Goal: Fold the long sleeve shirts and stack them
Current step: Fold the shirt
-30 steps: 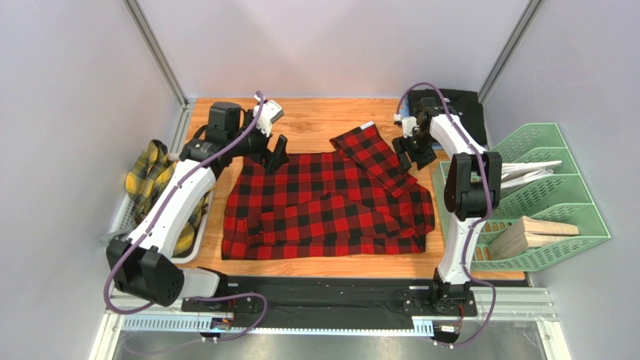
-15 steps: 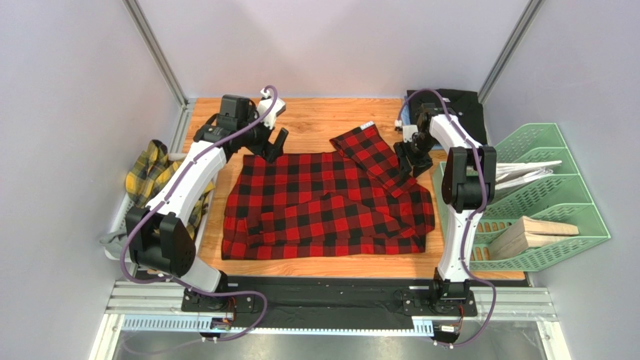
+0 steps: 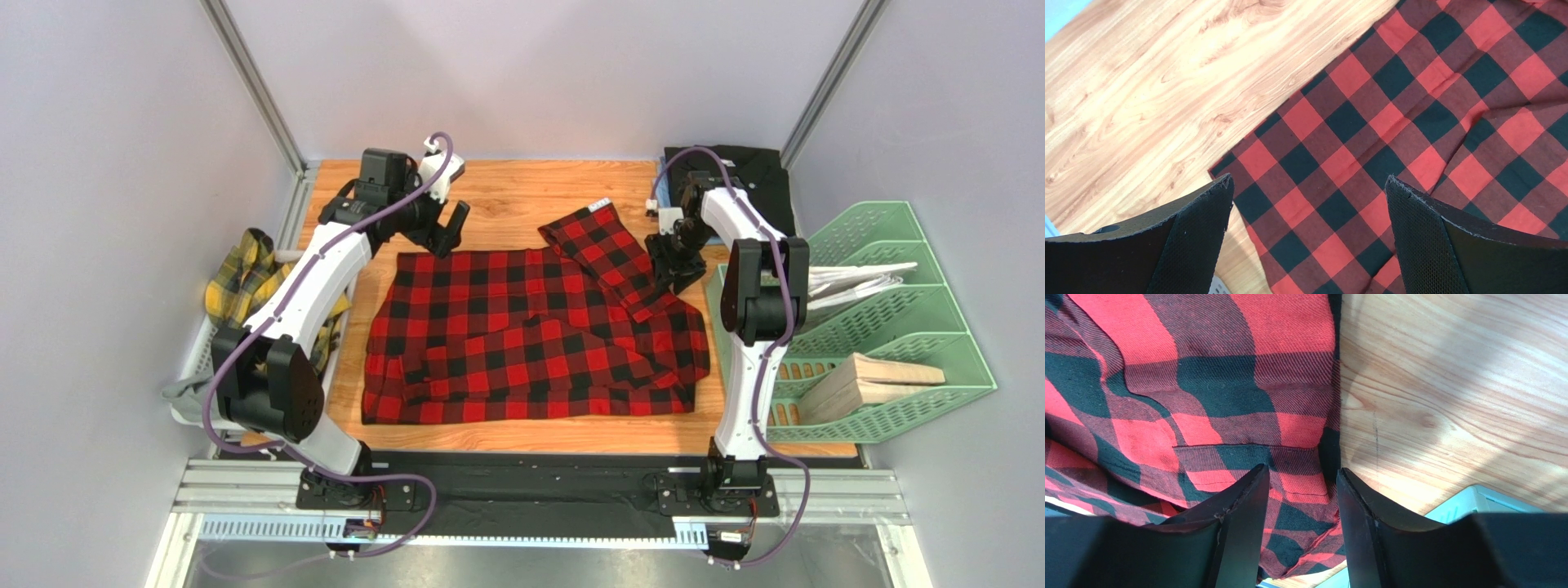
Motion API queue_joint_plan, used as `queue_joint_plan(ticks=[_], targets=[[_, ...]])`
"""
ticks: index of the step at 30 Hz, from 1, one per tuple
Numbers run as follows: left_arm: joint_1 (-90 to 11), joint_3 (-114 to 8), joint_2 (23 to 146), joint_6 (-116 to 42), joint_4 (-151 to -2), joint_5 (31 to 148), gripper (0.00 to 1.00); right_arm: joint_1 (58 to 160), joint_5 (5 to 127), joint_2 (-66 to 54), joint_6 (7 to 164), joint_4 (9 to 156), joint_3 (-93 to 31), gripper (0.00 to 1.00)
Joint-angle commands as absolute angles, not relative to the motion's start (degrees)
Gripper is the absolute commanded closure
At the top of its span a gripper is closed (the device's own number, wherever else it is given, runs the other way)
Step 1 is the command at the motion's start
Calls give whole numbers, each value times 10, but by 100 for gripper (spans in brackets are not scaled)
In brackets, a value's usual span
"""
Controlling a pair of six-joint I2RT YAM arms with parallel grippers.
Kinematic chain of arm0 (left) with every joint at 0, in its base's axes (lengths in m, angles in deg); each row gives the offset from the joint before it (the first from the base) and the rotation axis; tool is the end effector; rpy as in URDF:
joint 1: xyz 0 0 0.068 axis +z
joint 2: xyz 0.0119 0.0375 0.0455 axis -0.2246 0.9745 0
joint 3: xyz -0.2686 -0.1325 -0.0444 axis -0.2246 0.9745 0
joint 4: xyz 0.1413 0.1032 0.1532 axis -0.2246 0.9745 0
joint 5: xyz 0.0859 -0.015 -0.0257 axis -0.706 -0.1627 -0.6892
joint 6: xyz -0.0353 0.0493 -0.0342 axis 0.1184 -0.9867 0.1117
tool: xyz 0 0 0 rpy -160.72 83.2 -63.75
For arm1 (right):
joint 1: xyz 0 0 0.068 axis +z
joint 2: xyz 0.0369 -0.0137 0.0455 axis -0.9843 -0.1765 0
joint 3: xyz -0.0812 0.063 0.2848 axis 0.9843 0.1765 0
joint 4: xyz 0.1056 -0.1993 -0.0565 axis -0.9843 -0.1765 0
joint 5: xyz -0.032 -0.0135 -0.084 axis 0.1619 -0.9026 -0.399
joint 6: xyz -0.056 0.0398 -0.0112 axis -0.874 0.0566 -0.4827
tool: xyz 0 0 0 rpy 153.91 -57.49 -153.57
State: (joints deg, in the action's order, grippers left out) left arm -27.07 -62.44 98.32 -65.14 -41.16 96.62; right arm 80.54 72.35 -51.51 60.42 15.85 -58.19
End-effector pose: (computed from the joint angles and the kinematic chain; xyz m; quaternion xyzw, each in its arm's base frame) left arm 0.3215 -0.0963 0.3536 0.2940 0.8548 -0.1129 0.4125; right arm 0.4129 0.0189 0.1905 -0.1614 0.9792 0.1228 0.0102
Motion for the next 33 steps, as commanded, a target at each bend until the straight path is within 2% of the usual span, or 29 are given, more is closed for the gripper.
queue_joint_plan(ticks=[1,6,9,10,14,21,24,27,28,33], targets=[[-266,-641,982,-647,-423,970,3,804,713,-507,611,157,-602,50],[-264,-640,981,-649,-421,967,3,804,728,-507,613,159,-590,62],[-263,-638,984,-649,-422,967,3,804,728,-507,612,158,-587,74],[-262,-639,986,-648,-422,966,3,804,729,-505,612,158,-588,84],[-260,-640,989,-646,-421,968,3,804,734,-482,612,154,-598,99],[-255,-644,1008,-648,-422,967,3,804,793,-417,617,131,-619,100],[-253,-683,1056,-701,-386,970,5,787,851,-395,620,128,-619,100],[-248,-774,1142,-782,-293,969,16,785,915,-364,634,132,-623,100],[-247,-791,1160,-799,-278,966,23,783,927,-350,652,137,-628,100],[-236,-866,1254,-902,-238,940,34,782,1016,-321,698,161,-657,100]])
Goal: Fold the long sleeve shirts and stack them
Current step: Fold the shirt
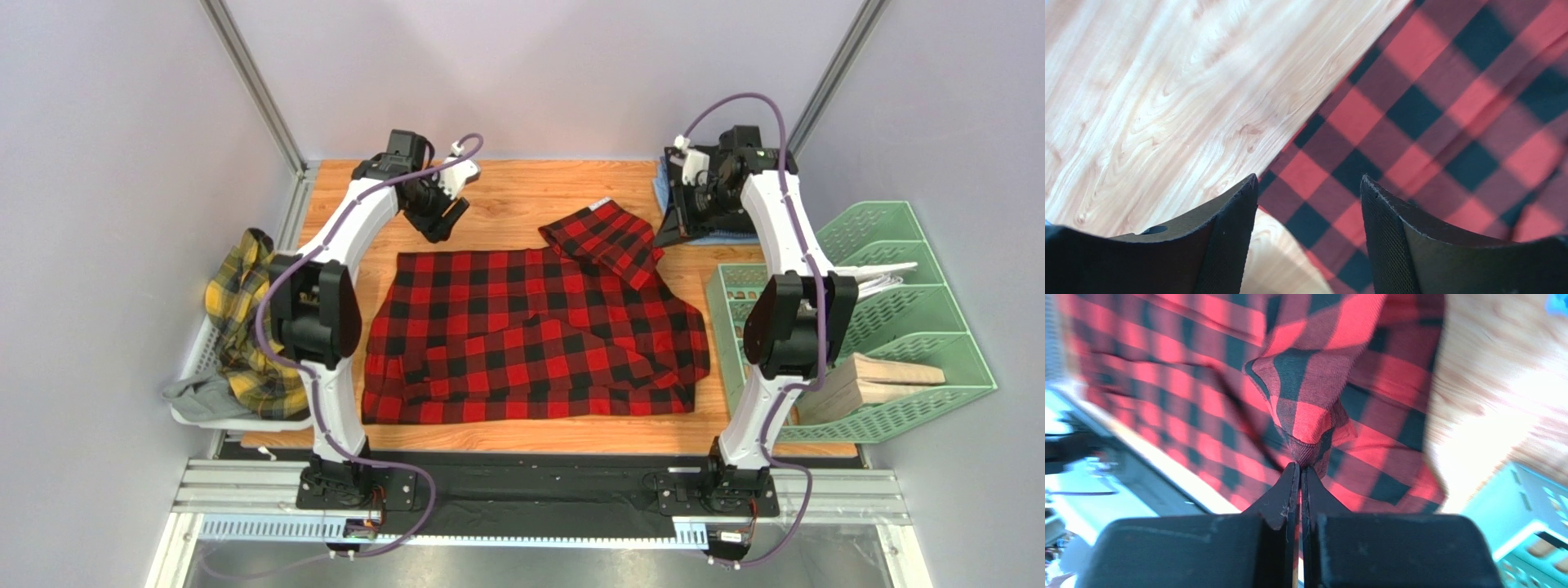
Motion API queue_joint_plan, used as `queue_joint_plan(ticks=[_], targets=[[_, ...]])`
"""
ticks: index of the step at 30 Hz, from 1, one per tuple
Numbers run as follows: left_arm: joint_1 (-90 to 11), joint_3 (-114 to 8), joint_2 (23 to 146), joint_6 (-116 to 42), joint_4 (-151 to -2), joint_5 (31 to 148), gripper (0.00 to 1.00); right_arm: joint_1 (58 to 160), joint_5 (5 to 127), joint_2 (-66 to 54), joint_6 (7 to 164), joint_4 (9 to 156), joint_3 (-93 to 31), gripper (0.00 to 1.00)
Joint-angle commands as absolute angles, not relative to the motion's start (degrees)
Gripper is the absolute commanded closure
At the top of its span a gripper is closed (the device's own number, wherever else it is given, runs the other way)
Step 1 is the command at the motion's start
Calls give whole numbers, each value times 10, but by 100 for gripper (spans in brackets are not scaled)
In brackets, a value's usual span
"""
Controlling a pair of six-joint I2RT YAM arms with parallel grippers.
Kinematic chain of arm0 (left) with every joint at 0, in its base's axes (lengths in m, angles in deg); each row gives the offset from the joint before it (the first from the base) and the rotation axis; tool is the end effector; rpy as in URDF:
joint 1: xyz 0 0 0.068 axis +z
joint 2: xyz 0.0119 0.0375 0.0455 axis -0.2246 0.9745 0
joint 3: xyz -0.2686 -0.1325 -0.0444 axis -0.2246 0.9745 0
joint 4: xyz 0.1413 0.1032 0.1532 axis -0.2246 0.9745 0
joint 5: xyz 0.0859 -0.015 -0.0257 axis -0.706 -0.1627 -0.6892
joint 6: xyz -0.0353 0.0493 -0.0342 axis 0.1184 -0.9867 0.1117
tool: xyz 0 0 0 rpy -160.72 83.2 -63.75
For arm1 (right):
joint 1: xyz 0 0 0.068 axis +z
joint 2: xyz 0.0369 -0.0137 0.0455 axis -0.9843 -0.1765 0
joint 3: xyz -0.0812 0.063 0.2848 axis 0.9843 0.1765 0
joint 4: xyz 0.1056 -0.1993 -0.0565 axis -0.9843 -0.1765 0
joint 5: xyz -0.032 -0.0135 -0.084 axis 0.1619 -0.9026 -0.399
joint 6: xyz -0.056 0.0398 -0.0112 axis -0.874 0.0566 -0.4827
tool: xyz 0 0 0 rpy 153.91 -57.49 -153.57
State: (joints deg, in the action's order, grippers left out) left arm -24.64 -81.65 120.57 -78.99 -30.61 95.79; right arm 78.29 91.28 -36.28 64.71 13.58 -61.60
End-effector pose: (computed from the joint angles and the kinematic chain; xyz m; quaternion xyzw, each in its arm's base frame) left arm 0.4141 -0.1001 0.3000 0.3772 0.8676 -0.0703 0.3163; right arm 0.3782 0.0207 0.3120 -0.1396 0.9405 0.2621 0.1649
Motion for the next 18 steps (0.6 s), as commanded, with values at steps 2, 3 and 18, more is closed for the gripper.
queue_joint_plan(ticks=[2,3,18], targets=[[-234,-877,1276,-941,-236,916,41,782,1040,-312,726,168,-676,100],[-234,-889,1297,-951,-233,899,45,782,1046,-307,734,179,-682,100],[-167,-995,1423,-1007,-154,922,55,782,1125,-235,863,292,-722,100]])
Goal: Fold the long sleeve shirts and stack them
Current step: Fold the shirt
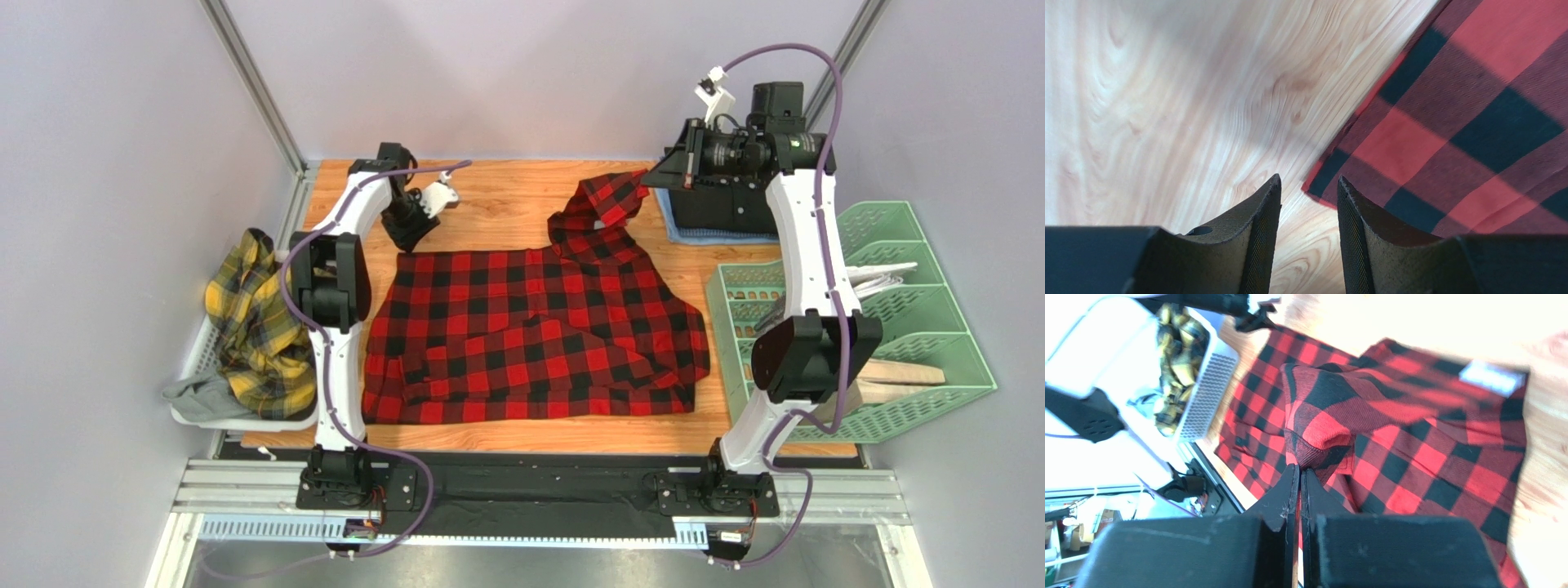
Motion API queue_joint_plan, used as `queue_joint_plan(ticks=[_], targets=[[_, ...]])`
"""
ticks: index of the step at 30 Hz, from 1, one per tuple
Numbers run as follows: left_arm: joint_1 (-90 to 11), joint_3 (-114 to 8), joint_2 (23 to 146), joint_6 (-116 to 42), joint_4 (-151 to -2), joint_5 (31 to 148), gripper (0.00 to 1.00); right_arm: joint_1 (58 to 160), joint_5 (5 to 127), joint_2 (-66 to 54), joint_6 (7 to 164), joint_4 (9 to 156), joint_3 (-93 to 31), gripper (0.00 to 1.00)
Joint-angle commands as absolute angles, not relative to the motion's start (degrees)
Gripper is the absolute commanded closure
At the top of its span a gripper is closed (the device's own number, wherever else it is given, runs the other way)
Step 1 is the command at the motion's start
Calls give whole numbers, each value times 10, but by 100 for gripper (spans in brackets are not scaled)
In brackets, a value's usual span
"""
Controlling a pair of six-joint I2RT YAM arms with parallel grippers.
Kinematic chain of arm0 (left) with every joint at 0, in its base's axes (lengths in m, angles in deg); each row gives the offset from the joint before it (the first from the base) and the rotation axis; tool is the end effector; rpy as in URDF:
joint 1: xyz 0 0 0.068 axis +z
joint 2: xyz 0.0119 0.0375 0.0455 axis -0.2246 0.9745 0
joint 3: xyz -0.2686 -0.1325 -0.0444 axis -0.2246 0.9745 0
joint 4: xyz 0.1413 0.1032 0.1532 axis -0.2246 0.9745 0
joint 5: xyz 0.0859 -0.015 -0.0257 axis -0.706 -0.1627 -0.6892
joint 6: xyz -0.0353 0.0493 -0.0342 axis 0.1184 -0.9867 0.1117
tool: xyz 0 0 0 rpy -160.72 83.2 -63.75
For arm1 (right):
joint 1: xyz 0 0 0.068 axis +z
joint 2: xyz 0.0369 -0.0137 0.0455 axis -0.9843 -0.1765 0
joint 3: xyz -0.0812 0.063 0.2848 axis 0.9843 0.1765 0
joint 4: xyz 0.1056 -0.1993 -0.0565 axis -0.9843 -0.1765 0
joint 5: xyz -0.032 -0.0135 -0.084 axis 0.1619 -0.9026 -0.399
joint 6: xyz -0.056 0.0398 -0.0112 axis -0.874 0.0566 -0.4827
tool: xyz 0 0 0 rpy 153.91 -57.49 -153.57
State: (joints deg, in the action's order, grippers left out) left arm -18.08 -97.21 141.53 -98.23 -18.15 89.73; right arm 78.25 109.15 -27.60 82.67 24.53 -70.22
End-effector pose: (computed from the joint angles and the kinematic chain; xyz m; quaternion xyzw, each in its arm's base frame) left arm 0.4790 -0.0512 0.2028 0.4651 0.8691 -0.0110 0.1676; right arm 0.3573 0.0341 0.4258 -0.1179 0.8451 0.4064 0.3267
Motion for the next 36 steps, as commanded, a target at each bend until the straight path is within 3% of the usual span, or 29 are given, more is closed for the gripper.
queue_joint_plan(ticks=[1,14,17,18,21,36], targets=[[-166,-994,1426,-1009,-154,923,55,782,1125,-223,871,300,-712,100],[-165,-1003,1451,-1022,-145,949,56,782,1133,-186,878,344,-677,100],[-165,-1003,1455,-1029,-129,957,65,780,1132,-184,875,344,-684,100],[-164,-1003,1455,-1032,-126,962,81,779,1132,-184,875,344,-687,100],[-161,-1003,1439,-1020,-122,979,100,775,1139,-177,876,345,-692,100],[-147,-852,1199,-1056,-142,1061,100,774,1132,14,866,343,-597,100]])
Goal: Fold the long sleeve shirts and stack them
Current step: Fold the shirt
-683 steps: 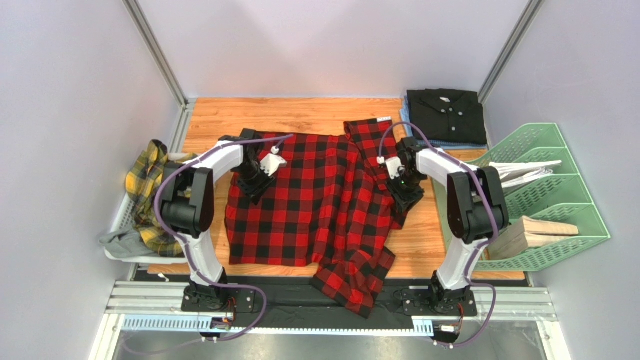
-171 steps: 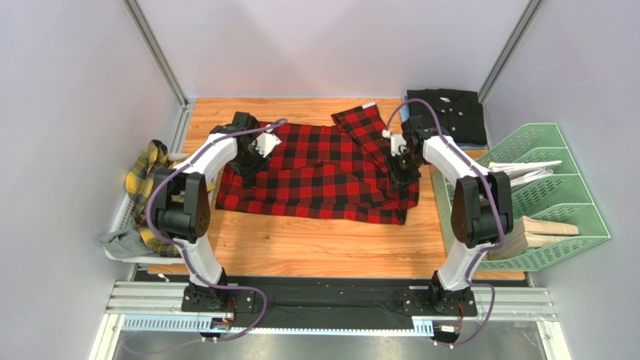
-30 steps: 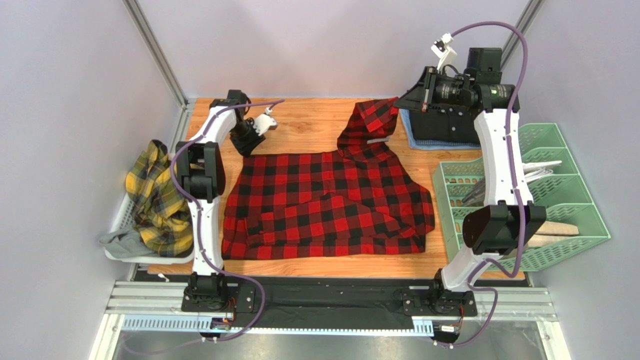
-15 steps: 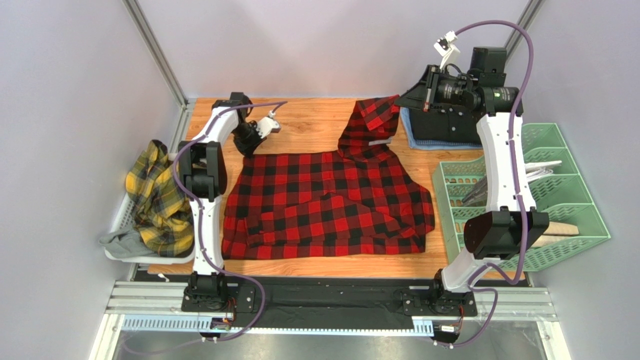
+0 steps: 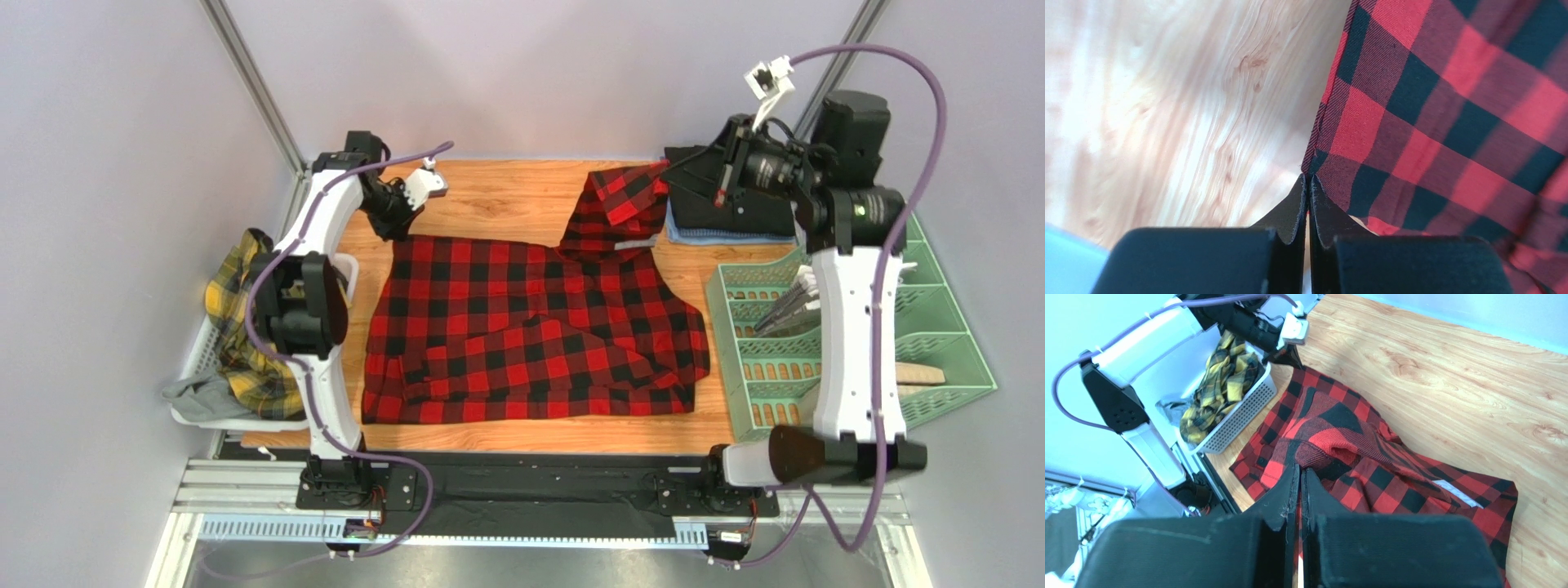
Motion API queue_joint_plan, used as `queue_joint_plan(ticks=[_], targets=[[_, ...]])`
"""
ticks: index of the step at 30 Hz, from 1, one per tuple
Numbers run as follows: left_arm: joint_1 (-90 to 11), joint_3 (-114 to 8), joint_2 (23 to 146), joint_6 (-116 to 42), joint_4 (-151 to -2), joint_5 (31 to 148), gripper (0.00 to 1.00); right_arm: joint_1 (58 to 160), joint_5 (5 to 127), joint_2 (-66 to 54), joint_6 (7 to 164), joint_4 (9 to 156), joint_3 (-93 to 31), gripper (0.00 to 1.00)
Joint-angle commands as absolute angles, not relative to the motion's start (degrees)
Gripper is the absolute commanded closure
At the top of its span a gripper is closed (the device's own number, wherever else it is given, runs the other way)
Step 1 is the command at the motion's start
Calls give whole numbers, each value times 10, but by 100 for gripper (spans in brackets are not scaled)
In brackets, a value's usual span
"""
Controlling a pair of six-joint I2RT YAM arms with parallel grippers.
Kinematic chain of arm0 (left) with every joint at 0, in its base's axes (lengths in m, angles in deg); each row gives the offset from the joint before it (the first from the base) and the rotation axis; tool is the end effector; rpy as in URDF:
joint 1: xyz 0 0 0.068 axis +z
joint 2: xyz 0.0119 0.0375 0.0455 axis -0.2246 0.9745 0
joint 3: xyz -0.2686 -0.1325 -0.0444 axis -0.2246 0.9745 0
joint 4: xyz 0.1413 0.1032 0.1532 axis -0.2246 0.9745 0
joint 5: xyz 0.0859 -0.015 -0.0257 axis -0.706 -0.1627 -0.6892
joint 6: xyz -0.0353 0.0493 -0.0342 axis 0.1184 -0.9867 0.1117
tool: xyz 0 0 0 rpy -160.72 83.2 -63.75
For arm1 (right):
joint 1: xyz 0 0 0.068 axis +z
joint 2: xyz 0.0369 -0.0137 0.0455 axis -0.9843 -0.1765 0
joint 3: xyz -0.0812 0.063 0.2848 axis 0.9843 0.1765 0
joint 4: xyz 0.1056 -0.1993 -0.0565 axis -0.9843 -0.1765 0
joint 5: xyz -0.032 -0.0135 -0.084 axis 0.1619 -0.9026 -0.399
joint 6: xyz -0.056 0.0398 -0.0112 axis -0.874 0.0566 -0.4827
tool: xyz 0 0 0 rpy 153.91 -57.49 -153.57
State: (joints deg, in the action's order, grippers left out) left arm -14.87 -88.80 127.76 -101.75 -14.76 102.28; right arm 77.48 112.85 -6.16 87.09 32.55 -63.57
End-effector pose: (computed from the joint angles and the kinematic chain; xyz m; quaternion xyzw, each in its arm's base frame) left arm 0.4260 -0.0345 0.2695 0.4770 0.8440 -0.0910 0.2275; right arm 0.2375 0.0364 0.5128 -0.1797 0.7638 0.4095 0.4654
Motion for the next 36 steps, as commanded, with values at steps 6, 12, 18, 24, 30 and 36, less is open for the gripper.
queue_joint_plan(ticks=[6,12,18,24,30,36], targets=[[-146,-732,1092,-1125,-134,1068,100,773,1094,106,829,300,-536,100],[-146,-623,1013,-1165,-152,1068,100,772,1068,187,809,243,-489,100],[-146,-528,963,-1212,-162,1068,100,772,1061,275,808,216,-395,100],[-149,-455,950,-1222,-174,1074,100,772,1056,323,799,193,-342,100],[-152,-428,980,-1193,-173,1037,65,772,1057,319,788,195,-318,100],[-151,-450,928,-1141,-166,1097,36,772,1078,296,755,209,-283,100]])
